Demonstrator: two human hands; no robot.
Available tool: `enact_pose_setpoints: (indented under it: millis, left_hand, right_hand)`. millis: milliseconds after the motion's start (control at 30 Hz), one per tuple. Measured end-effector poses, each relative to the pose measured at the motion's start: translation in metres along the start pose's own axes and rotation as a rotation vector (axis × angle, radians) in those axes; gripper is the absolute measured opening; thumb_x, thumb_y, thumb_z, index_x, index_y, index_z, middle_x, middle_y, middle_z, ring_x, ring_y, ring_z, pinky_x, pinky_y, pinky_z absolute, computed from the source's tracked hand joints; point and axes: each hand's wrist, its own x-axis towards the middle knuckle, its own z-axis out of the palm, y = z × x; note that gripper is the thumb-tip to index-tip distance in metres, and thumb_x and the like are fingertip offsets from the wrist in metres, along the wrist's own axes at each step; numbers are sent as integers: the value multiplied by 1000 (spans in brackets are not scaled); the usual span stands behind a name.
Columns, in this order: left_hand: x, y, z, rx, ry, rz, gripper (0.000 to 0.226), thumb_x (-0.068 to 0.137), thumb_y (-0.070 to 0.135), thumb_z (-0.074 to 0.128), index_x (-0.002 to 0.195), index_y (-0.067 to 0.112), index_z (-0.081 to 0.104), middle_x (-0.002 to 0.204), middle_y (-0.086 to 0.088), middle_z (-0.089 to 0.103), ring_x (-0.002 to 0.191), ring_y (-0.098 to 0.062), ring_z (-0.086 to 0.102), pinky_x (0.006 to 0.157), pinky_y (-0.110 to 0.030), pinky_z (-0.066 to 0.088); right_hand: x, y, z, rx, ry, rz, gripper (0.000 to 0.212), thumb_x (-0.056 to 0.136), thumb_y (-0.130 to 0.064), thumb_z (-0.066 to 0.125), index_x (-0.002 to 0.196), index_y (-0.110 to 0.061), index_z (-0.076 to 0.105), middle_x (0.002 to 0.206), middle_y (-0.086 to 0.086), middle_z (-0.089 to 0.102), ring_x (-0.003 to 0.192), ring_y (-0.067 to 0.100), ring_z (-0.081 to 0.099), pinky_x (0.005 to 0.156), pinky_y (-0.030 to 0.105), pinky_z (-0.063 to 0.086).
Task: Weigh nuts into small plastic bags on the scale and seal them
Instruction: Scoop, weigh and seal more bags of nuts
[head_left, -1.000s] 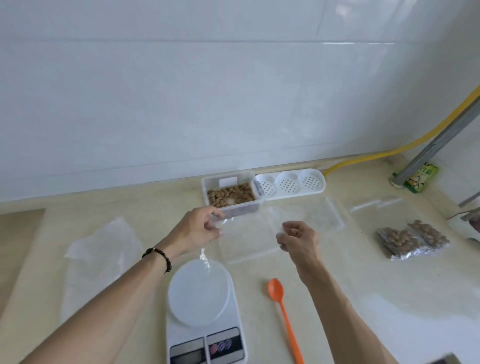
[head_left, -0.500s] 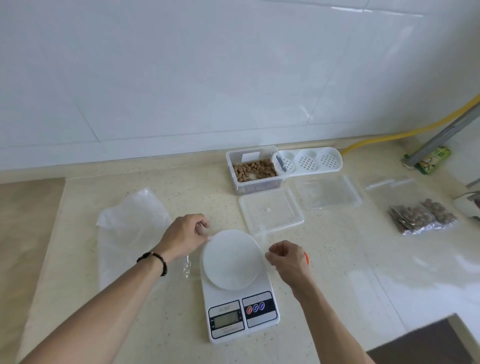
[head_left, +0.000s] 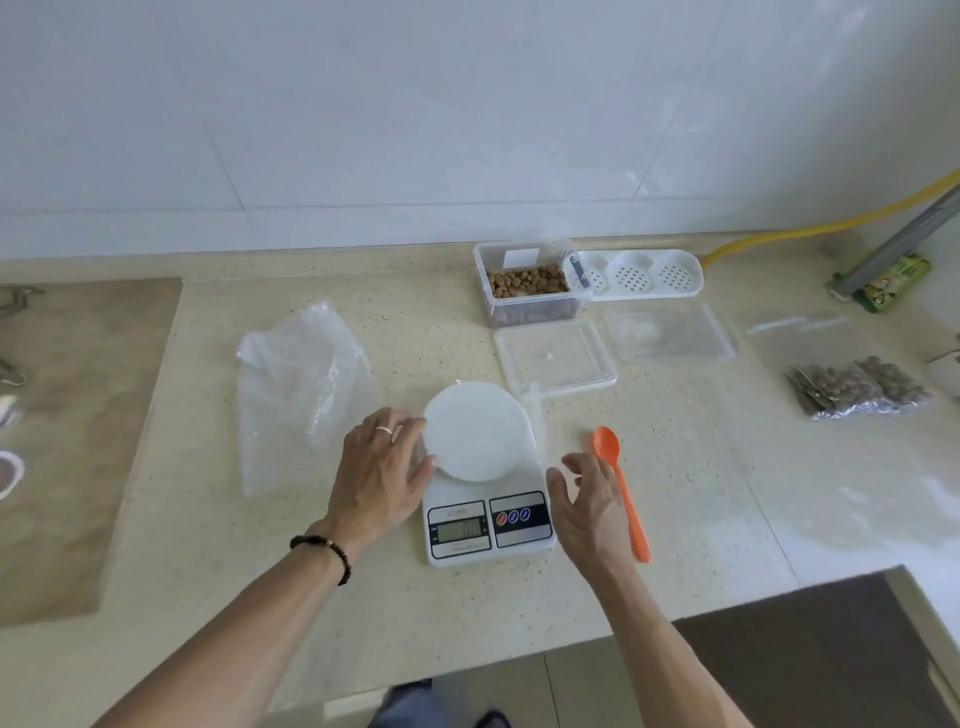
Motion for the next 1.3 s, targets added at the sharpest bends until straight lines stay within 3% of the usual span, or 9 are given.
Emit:
enact_pose_setpoints:
  millis: [167, 233, 300, 367, 433, 600, 1100, 1300]
  left_hand:
    - [-59, 19, 18, 1, -53, 11, 56, 90, 49, 44, 130, 9, 50, 129, -8, 52, 129, -30, 42, 104, -48, 41]
    - [-78, 23, 30, 9, -142, -19, 71, 89, 58, 40, 142, 10, 38, 145, -10, 41, 140, -31, 30, 113, -50, 30]
    - [-90, 23, 40, 25, -242, -53, 90, 87, 67, 40, 153, 12, 14, 160, -9, 17, 149, -28, 10, 120, -50, 13]
    - [-95, 25, 47, 22, -303, -88, 105, 83, 71, 47, 154, 14, -6, 163, -7, -4, 150, -25, -5, 121, -49, 3]
    - [-96, 28, 49, 7, -316, -113, 115, 79, 71, 54, 153, 13, -12, 162, -8, -11, 149, -24, -8, 121, -49, 0]
    - [-95, 30, 52, 6, -306, -146, 121, 75, 74, 57, 152, 12, -13, 162, -8, -9, 149, -22, -7, 120, -48, -2]
    - [-97, 28, 52, -17, -337, -162, 121, 75, 77, 52, 151, 16, -19, 163, -5, -9, 148, -20, -14, 120, -47, -8]
    - [-97, 30, 50, -17, -337, -158, 121, 75, 77, 53, 151, 16, -20, 163, -4, -8, 148, -20, -14, 120, -47, -7]
  right_hand:
    - [-41, 15, 11, -218, -62, -228, 39, 94, -41, 45, 122, -15, 56, 120, 9, 60, 100, 30, 56, 77, 41, 47]
    - [-55, 21, 14, -311, -136, -237, 50, 93, -48, 37, 132, -20, 49, 135, 8, 53, 113, 31, 52, 83, 45, 46]
    - [-65, 25, 15, -396, -202, -251, 54, 96, -47, 38, 145, -24, 36, 150, 9, 38, 126, 31, 44, 94, 45, 42]
    - [-70, 28, 14, -460, -269, -246, 60, 99, -46, 39, 153, -26, 21, 160, 8, 21, 136, 30, 34, 103, 44, 36]
    - [-72, 28, 13, -493, -312, -232, 65, 100, -50, 36, 156, -28, 9, 163, 8, 10, 141, 30, 26, 108, 44, 31]
    - [-68, 27, 14, -553, -365, -235, 69, 100, -55, 31, 156, -32, -2, 164, 8, 2, 143, 29, 20, 110, 45, 26]
    - [-68, 28, 21, -574, -324, -215, 62, 100, -55, 31, 155, -35, 10, 161, 8, 14, 142, 29, 22, 108, 48, 28]
    - [-73, 31, 25, -548, -313, -216, 68, 99, -56, 35, 156, -33, 7, 162, 11, 14, 145, 31, 20, 111, 48, 25]
